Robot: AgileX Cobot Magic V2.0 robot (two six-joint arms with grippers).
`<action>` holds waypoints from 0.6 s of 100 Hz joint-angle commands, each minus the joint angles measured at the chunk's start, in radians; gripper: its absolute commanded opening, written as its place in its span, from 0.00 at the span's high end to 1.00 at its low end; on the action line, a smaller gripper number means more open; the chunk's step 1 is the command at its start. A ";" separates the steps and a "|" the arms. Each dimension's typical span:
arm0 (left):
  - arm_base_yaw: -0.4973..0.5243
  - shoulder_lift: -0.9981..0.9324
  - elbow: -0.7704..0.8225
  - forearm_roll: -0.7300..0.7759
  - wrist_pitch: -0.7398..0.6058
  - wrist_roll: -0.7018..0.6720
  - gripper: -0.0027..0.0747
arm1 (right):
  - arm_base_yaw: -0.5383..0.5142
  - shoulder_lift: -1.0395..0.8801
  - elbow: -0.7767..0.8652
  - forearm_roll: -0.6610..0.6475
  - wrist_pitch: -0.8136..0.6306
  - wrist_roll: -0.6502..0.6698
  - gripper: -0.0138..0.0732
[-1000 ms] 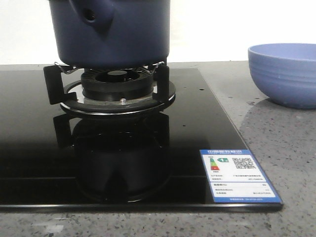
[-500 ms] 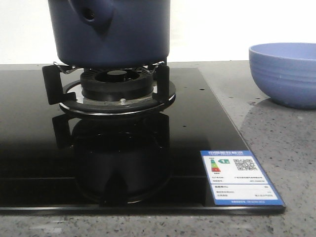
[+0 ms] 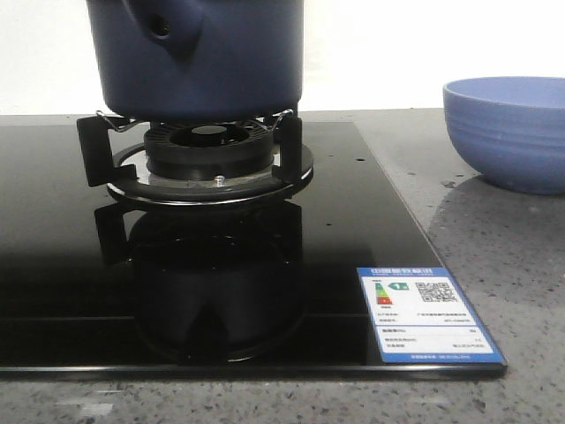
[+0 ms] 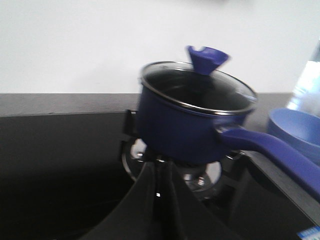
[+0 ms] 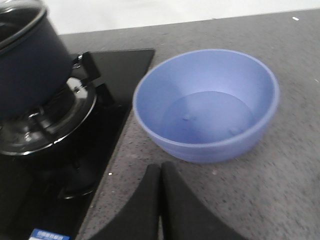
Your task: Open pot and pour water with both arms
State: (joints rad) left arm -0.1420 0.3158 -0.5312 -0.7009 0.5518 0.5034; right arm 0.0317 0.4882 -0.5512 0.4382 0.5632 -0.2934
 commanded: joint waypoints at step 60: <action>-0.258 0.215 -0.114 -0.068 -0.201 0.082 0.40 | 0.107 0.054 -0.093 0.015 -0.034 -0.080 0.40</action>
State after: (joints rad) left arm -0.3871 0.5013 -0.5959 -0.7282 0.4321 0.5675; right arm 0.1383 0.5306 -0.6087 0.4382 0.5919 -0.3602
